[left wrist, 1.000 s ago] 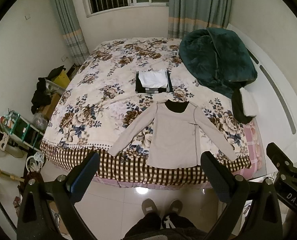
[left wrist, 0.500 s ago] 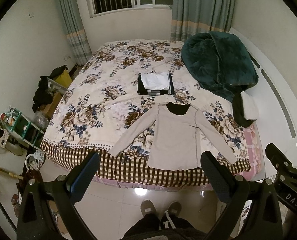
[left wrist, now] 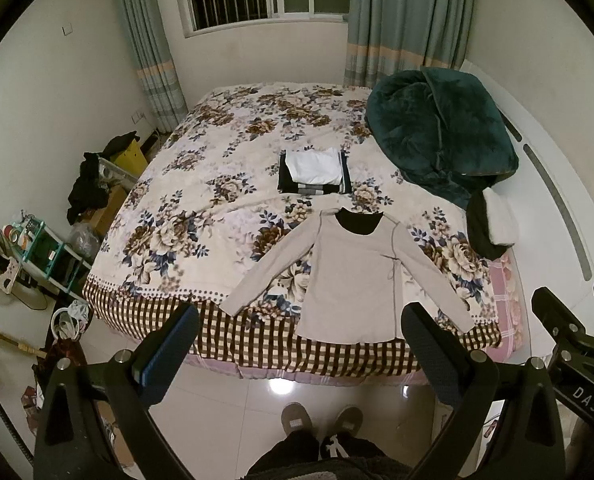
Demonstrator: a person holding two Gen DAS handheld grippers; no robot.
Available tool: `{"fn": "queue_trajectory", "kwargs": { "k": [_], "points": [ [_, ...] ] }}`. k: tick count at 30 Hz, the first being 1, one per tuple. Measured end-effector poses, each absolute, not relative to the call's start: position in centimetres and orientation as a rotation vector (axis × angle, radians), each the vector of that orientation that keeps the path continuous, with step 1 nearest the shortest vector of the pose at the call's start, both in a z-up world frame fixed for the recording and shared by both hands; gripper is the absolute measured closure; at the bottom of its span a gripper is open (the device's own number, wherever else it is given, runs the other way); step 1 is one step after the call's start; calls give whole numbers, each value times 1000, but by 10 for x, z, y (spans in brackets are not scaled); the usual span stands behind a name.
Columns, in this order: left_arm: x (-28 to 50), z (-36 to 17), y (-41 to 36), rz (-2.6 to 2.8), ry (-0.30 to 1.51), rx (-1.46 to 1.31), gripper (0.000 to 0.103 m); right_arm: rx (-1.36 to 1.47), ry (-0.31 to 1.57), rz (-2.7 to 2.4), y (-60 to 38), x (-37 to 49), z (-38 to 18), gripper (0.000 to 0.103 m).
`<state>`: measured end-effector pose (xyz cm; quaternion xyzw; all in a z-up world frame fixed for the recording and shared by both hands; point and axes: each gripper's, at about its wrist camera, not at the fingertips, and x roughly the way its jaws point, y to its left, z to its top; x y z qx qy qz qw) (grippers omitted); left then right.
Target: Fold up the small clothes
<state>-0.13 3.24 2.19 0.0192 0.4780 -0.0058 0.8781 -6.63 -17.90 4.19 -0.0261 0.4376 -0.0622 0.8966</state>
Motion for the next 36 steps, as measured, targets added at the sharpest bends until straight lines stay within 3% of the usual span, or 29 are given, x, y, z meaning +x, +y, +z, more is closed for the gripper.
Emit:
{"fn": "queue_trajectory", "kwargs": {
  "k": [36],
  "points": [
    [10, 33, 40, -7, 979, 38, 0, -58, 896, -128, -157, -63, 53, 0]
  ]
}}
